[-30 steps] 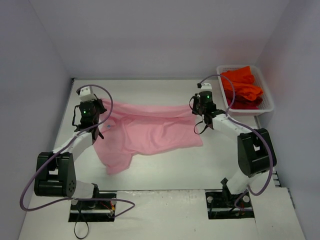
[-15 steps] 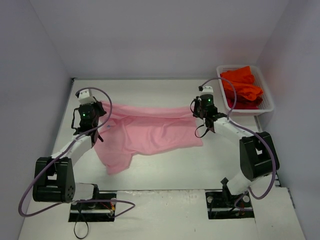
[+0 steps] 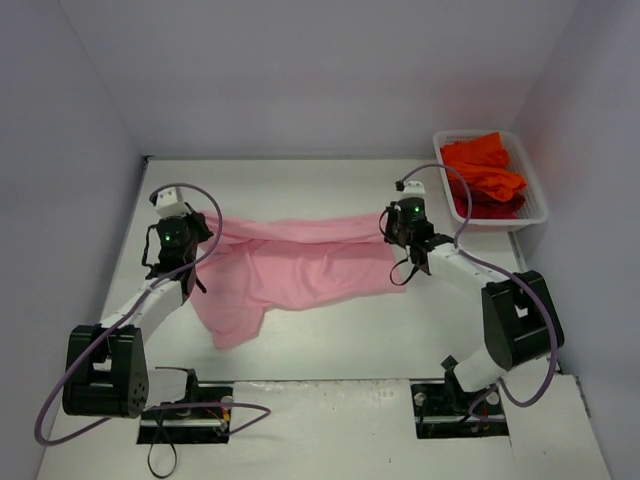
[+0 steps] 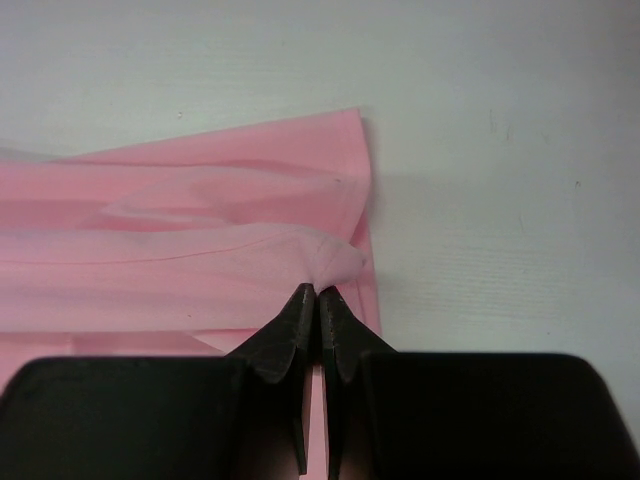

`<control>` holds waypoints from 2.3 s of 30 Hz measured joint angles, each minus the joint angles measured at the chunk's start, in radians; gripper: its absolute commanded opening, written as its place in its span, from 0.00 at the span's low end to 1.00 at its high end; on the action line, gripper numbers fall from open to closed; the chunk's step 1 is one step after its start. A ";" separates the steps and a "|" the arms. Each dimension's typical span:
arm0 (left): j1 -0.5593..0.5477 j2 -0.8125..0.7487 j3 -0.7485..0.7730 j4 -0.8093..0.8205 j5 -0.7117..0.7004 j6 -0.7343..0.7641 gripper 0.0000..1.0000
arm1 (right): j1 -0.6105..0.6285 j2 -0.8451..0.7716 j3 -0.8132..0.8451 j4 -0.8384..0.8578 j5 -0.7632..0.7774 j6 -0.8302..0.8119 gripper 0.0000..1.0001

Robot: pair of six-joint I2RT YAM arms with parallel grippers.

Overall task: Fold and stack the t-shirts
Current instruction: Fold the tshirt

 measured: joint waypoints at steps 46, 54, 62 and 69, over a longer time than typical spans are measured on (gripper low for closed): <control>0.000 -0.144 -0.024 -0.331 -0.047 -0.129 0.19 | 0.067 -0.081 -0.189 0.012 0.025 0.125 0.58; 0.000 -0.157 -0.024 -0.348 -0.060 -0.150 0.42 | 0.073 -0.081 -0.189 -0.014 0.056 0.159 0.98; 0.000 -0.181 -0.024 -0.399 -0.093 -0.161 0.55 | 0.082 -0.109 -0.189 -0.057 0.087 0.205 1.00; -0.002 -0.183 -0.023 -0.408 -0.095 -0.163 0.55 | 0.103 -0.148 -0.188 -0.069 0.094 0.226 1.00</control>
